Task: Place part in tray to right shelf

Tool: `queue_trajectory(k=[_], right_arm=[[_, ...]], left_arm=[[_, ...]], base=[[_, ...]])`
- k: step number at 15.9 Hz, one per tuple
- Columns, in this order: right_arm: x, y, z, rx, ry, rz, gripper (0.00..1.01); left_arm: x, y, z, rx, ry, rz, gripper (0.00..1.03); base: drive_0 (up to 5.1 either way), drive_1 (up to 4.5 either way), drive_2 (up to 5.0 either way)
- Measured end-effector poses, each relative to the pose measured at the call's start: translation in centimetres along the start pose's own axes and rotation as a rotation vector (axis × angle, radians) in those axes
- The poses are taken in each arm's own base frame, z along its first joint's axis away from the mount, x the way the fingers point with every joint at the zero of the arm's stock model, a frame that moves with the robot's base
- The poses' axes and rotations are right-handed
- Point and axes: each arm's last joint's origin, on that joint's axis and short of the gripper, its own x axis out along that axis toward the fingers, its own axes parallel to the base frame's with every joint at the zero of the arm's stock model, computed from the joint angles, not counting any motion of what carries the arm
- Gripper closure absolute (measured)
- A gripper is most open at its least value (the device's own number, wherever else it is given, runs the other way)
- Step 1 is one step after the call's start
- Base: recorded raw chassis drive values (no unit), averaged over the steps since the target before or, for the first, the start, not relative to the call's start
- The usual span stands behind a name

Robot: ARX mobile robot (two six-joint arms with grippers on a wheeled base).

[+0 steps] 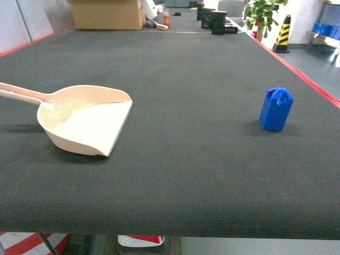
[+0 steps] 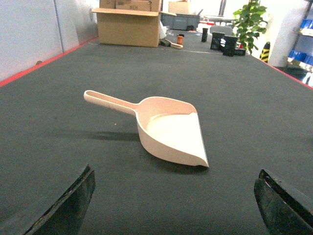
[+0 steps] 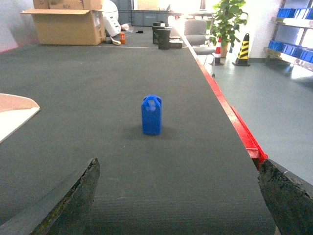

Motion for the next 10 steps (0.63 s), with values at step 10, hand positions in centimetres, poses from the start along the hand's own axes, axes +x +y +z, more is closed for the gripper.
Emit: queue_trajectory(k=[10], right_arm=[[0.0, 0.0, 0.0, 0.0, 0.0, 0.0, 0.03]], left_arm=[[0.0, 0.0, 0.0, 0.0, 0.0, 0.0, 0.05]], base=[[0.0, 0.0, 0.0]])
